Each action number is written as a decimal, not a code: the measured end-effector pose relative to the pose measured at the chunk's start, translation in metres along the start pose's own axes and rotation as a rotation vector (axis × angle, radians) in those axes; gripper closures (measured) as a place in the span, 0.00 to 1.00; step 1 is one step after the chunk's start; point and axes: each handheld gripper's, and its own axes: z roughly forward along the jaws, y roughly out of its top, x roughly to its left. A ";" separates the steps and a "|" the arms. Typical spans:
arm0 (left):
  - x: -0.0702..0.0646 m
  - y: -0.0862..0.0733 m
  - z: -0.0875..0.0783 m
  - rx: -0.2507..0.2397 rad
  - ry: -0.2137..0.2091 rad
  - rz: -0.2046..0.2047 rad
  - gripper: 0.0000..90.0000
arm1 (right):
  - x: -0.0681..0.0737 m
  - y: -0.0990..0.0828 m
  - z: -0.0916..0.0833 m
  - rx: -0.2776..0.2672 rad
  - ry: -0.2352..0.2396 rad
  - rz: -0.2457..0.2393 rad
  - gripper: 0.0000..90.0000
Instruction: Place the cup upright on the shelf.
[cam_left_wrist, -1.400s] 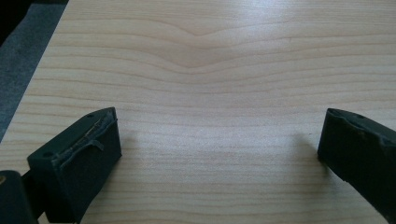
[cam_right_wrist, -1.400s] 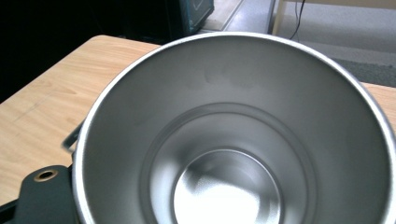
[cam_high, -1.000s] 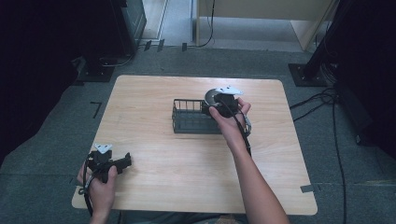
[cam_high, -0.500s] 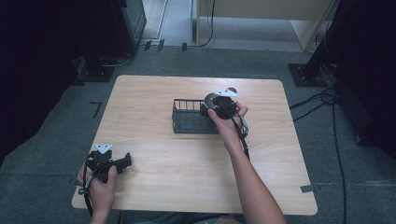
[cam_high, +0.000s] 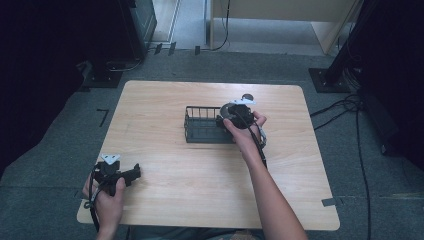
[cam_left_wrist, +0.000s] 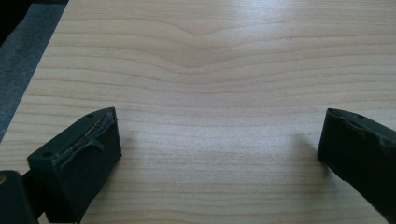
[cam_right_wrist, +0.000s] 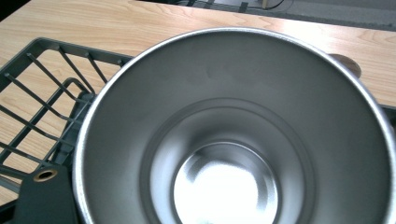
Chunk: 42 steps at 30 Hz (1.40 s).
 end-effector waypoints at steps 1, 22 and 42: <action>0.000 0.000 0.000 0.000 0.000 0.000 0.00 | 0.000 0.000 0.000 0.000 0.000 0.000 0.17; 0.000 0.000 0.000 0.000 0.000 0.000 0.00 | -0.001 0.006 -0.036 -0.016 0.027 -0.040 0.01; 0.000 0.000 0.000 -0.002 0.000 -0.001 0.00 | -0.020 -0.033 -0.099 -0.082 0.051 -0.035 0.00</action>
